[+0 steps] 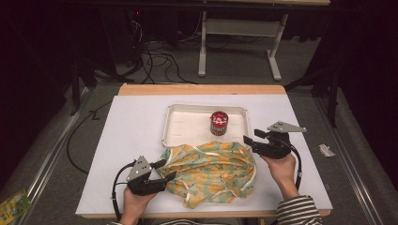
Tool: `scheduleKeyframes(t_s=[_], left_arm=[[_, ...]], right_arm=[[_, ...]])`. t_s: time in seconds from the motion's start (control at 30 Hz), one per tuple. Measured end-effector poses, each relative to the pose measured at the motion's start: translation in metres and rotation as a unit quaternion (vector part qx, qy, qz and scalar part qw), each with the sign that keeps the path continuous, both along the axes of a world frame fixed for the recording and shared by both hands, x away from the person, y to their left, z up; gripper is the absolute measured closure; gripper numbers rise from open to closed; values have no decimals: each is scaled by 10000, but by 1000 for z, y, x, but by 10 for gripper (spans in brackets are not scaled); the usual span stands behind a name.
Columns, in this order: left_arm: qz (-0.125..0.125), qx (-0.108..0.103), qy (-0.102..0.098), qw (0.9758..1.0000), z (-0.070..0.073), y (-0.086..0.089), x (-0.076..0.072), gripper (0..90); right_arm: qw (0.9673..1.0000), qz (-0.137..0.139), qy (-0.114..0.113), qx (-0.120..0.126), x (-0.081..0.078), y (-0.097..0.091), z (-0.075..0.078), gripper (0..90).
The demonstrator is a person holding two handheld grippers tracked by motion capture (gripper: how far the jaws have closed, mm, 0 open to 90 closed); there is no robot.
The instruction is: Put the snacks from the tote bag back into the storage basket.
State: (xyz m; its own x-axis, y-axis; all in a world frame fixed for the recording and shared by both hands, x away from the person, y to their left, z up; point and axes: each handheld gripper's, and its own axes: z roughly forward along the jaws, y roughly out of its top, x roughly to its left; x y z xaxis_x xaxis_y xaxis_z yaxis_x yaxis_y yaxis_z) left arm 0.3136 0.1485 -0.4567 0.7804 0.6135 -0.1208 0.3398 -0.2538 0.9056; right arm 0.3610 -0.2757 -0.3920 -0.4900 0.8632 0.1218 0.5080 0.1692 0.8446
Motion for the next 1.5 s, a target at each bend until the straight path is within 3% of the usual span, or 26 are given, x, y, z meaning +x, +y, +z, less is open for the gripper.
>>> scheduleKeyframes(t_s=[0.97, 1.5], left_arm=[[218, -248, -27, 9995, 21, 21, -5, 404], [500, -181, -34, 9986, 25, 36, -1, 409]], right_arm=[[9995, -221, -71, 219, -38, -26, -20, 429], [9986, -437, -89, 273, -50, -41, -30, 423]])
